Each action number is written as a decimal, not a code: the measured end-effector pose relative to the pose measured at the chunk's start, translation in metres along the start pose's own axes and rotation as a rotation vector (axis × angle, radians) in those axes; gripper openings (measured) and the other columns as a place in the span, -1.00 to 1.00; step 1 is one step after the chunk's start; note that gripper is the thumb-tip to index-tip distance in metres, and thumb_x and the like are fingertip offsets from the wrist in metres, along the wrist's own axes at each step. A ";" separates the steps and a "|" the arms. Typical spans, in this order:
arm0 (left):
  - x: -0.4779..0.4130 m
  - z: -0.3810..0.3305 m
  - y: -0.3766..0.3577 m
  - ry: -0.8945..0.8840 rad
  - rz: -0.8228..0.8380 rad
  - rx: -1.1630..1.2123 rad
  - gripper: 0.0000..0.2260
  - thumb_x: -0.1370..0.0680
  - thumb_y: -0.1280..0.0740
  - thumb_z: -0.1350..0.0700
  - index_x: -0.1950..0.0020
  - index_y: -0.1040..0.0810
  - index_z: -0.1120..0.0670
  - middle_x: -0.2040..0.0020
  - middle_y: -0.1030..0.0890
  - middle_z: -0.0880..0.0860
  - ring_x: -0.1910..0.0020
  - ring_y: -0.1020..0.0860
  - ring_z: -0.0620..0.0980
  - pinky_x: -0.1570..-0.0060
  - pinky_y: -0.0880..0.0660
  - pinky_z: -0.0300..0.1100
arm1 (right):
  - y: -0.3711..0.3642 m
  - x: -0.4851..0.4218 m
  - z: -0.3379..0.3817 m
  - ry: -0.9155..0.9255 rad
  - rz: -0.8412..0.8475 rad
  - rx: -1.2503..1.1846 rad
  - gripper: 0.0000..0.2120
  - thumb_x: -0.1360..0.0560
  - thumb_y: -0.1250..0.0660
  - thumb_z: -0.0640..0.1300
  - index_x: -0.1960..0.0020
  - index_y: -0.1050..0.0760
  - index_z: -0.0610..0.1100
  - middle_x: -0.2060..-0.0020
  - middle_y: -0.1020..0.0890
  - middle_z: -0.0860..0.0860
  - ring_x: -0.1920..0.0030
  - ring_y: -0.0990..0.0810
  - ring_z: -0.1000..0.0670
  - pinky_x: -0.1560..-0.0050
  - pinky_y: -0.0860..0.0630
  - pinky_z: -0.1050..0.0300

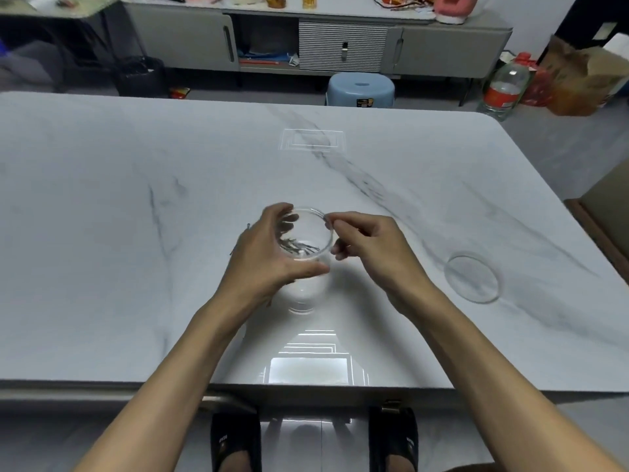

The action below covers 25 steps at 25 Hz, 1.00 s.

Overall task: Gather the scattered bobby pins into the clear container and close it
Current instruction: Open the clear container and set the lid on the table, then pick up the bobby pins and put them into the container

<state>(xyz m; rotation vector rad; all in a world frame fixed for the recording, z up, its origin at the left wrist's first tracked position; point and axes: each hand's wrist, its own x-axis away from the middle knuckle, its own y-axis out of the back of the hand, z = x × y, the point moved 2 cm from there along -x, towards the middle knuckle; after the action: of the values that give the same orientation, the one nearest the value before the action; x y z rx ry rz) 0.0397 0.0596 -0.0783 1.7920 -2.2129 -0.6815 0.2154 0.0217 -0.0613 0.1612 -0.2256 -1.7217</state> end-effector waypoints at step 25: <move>-0.016 0.045 0.055 0.114 -0.187 -0.106 -0.10 -0.17 -0.62 -0.10 -0.43 -0.30 -0.02 -0.28 -0.50 -0.10 -0.21 -0.45 -0.13 -0.09 -0.36 -0.22 | -0.041 -0.034 -0.039 0.102 0.036 0.862 -0.85 -0.44 -0.18 -0.32 0.12 -0.47 -0.13 0.25 -0.60 -0.02 0.21 -0.51 -0.12 0.23 -0.43 0.04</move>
<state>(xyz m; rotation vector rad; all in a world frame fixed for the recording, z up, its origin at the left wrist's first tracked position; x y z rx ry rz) -0.0239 0.0936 -0.0887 1.9483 -1.9180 -0.6994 0.1909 0.0591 -0.1096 0.8643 -0.8796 -1.4763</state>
